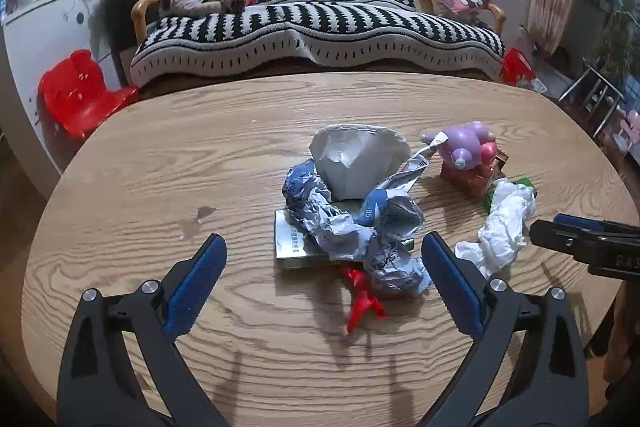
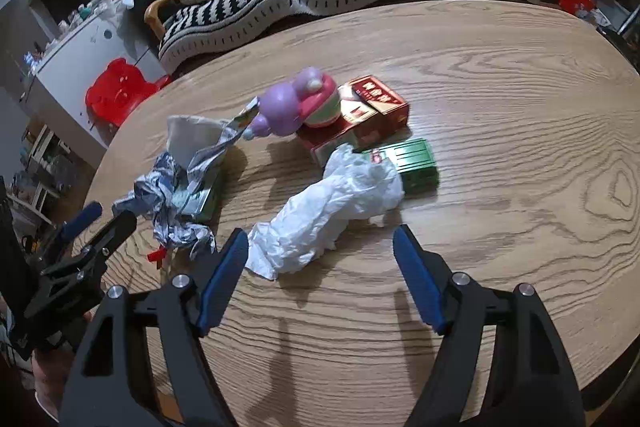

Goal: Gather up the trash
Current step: 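Grasp the crumpled foil with the left tool while the right tool grasps the white tissue, then carry the foil and tissue over the black bin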

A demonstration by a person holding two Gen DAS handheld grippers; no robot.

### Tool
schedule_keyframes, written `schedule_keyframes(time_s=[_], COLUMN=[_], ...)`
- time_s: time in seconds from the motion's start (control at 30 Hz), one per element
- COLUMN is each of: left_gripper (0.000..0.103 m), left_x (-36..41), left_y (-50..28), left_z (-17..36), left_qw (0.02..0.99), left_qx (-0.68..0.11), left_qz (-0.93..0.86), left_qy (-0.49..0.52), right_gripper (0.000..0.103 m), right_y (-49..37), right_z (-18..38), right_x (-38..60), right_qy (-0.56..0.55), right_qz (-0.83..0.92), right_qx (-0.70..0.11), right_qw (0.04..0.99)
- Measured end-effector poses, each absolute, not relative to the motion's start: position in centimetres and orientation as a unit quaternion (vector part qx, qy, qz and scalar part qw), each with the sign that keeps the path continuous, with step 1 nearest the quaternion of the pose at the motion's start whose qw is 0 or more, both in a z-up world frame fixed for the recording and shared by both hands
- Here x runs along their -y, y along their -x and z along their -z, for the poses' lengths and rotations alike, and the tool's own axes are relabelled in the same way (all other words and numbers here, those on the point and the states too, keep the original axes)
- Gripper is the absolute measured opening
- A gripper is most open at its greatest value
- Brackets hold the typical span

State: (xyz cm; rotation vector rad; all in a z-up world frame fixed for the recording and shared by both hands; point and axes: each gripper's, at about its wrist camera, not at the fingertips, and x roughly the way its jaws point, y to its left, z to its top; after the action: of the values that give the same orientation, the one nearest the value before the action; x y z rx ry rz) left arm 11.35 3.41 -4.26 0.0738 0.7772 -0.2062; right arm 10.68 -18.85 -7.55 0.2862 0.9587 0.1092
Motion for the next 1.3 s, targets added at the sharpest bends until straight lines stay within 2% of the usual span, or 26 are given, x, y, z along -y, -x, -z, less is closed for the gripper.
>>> schedule_keyframes(time_s=[0.07,0.13,0.27,0.47,0.53,0.6,0.93,1.3], left_gripper=[0.092,0.081,0.066,0.039,0.022,0.013,0.008,0.008], left_x=[-3.5,-3.7,-4.0,-4.2,-4.1,-4.3,-5.1,-5.7], left_y=[-11.6,-12.0,-12.8,-12.6,-12.5,-12.3,-10.5,-9.5], left_z=[4.6,5.2,6.1,5.6,5.5,5.3,1.9,0.5], left_qw=[0.919,0.916,0.911,0.912,0.91,0.91,0.929,0.934], left_qx=[-0.379,-0.387,-0.398,-0.394,-0.398,-0.398,-0.359,-0.35], left_qz=[0.1,0.103,0.104,0.113,0.114,0.113,0.087,0.075], left_qy=[-0.039,-0.038,-0.03,-0.024,-0.021,-0.018,-0.014,0.002], right_gripper=[0.07,0.068,0.063,0.039,0.024,0.02,0.017,0.017], right_y=[-11.0,-11.3,-11.9,-12.4,-12.4,-12.1,-9.9,-9.1], right_z=[8.0,8.5,9.3,10.4,10.5,10.1,6.1,4.6], right_x=[18.4,18.2,17.6,17.1,17.0,16.9,17.3,18.8], right_qy=[-0.132,-0.131,-0.125,-0.117,-0.119,-0.115,-0.119,-0.117], right_qz=[-0.053,-0.052,-0.051,-0.061,-0.066,-0.069,-0.082,-0.079], right_qx=[-0.465,-0.47,-0.478,-0.489,-0.491,-0.486,-0.43,-0.422], right_qw=[0.874,0.871,0.868,0.862,0.86,0.864,0.891,0.896])
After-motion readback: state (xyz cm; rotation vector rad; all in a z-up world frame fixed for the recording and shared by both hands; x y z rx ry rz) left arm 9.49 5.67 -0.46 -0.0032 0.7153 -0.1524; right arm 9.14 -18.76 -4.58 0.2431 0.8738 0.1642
